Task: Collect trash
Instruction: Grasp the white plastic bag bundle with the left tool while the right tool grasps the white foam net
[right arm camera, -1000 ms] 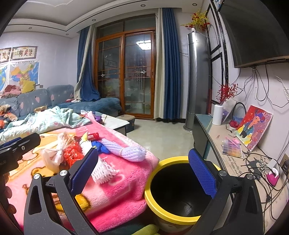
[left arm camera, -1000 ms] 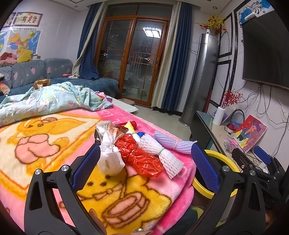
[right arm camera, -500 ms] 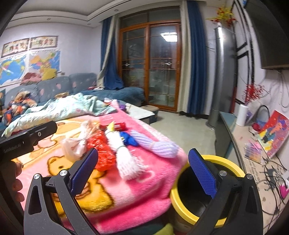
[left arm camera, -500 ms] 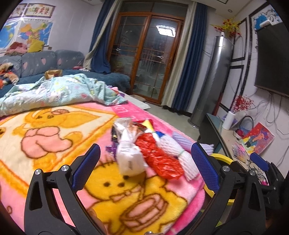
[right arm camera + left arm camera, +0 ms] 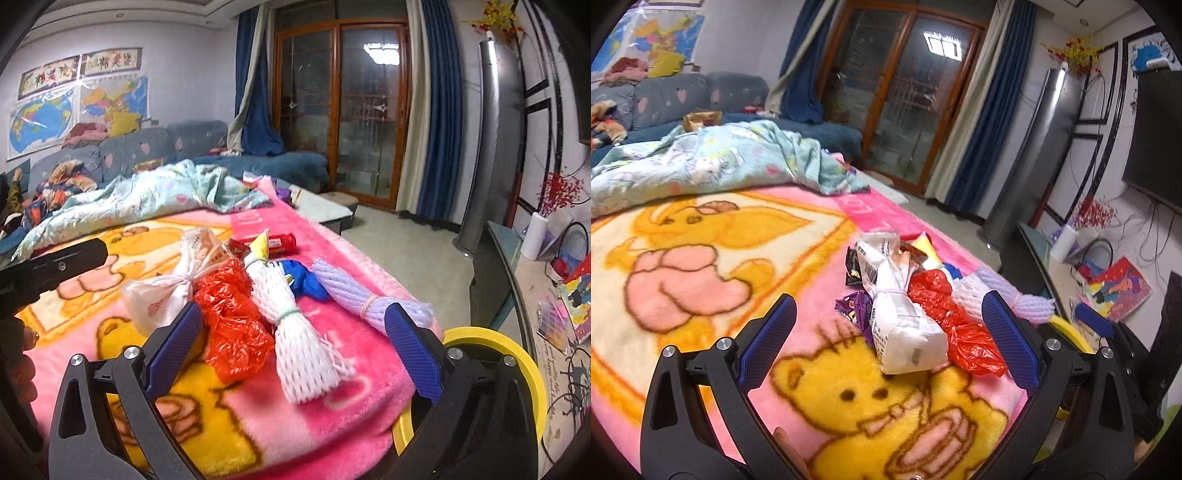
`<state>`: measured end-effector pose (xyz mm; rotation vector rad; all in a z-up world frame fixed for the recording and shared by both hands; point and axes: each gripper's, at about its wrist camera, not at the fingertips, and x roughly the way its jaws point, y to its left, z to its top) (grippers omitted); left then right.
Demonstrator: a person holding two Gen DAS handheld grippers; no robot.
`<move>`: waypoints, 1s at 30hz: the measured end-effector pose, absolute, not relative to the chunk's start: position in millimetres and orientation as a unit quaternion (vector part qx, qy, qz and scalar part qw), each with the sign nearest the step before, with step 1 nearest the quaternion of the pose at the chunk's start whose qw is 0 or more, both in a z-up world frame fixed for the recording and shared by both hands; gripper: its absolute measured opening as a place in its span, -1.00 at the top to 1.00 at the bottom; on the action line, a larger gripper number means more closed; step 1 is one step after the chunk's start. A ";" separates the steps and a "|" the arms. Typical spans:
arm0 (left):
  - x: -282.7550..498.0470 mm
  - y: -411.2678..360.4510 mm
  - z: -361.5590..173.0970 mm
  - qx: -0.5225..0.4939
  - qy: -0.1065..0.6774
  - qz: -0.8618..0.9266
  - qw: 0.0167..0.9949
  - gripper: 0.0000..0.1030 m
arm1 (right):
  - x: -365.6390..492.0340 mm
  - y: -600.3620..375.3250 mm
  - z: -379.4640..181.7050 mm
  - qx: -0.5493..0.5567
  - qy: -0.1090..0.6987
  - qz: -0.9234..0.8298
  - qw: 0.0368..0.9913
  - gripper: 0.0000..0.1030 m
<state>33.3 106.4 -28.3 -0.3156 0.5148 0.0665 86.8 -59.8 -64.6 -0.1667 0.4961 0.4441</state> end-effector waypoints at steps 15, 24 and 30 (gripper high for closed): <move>88.3 95.6 -58.6 -0.152 0.346 0.032 0.925 -0.45 | 151.6 -45.2 -107.9 -0.111 0.368 0.237 0.892 0.27; 80.7 94.6 -61.0 -0.160 0.359 0.017 0.919 0.24 | 142.4 -57.3 -90.5 -0.066 0.350 0.255 0.899 0.56; 72.9 96.9 -55.8 -0.162 0.350 0.024 0.922 0.48 | 137.0 -68.9 -80.4 -0.046 0.346 0.260 0.900 0.57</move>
